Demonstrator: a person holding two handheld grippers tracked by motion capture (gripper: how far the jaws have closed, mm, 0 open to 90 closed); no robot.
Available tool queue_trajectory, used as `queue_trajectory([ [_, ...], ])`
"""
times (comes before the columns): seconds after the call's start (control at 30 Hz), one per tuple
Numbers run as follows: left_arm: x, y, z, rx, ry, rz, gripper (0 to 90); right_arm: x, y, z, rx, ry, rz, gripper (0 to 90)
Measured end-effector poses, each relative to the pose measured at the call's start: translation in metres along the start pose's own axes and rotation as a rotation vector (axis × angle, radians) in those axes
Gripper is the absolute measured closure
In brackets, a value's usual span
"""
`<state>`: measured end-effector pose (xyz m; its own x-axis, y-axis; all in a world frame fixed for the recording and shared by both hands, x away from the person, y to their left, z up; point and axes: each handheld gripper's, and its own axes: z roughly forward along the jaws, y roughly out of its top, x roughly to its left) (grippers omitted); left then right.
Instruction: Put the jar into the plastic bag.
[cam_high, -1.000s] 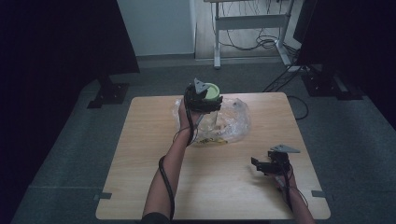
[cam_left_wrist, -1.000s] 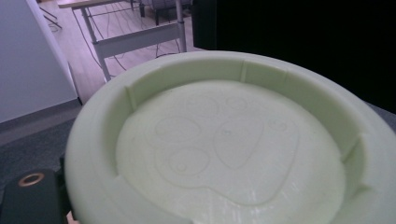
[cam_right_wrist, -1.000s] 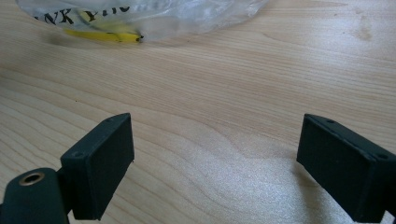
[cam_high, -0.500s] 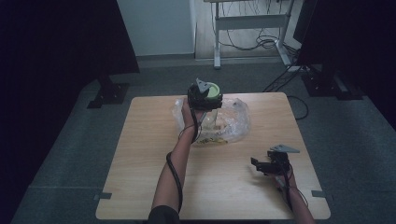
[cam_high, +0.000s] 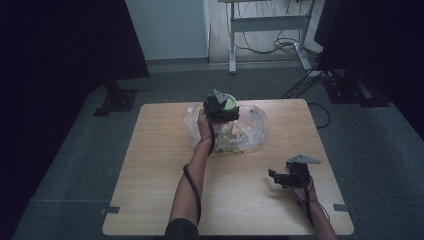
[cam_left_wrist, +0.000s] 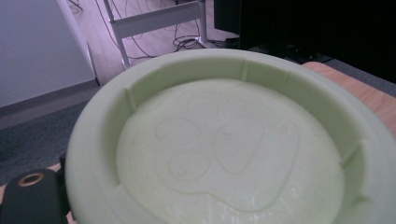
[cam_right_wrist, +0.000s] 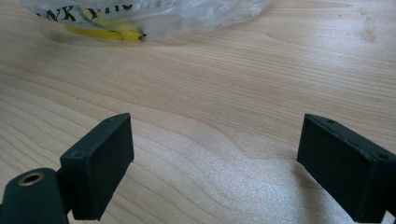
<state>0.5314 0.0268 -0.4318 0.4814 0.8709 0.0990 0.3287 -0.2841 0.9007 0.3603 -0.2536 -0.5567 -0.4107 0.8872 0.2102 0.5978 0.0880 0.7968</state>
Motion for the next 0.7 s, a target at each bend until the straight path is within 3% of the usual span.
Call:
queue_trajectory([
  [0.23, 0.0018, -0.001, -0.0015, 0.002, -0.006, -0.011, 10.7, -0.0003, 0.0001, 0.0003, 0.003, -0.001, 0.0, 10.4],
  [0.3, 0.0049, -0.0005, -0.0011, 0.035, 0.007, -0.014, 9.9, 0.0001, 0.0002, 0.0005, 0.005, -0.005, -0.003, 10.4],
  [0.37, 0.0058, -0.0013, 0.0, 0.079, 0.048, 0.012, 7.8, 0.0004, 0.0002, 0.0007, 0.005, -0.008, -0.004, 10.4],
  [0.7, 0.0096, -0.0036, -0.0069, 0.095, -0.004, -0.011, 3.0, 0.0009, 0.0003, 0.0007, 0.007, -0.012, -0.007, 10.1],
])
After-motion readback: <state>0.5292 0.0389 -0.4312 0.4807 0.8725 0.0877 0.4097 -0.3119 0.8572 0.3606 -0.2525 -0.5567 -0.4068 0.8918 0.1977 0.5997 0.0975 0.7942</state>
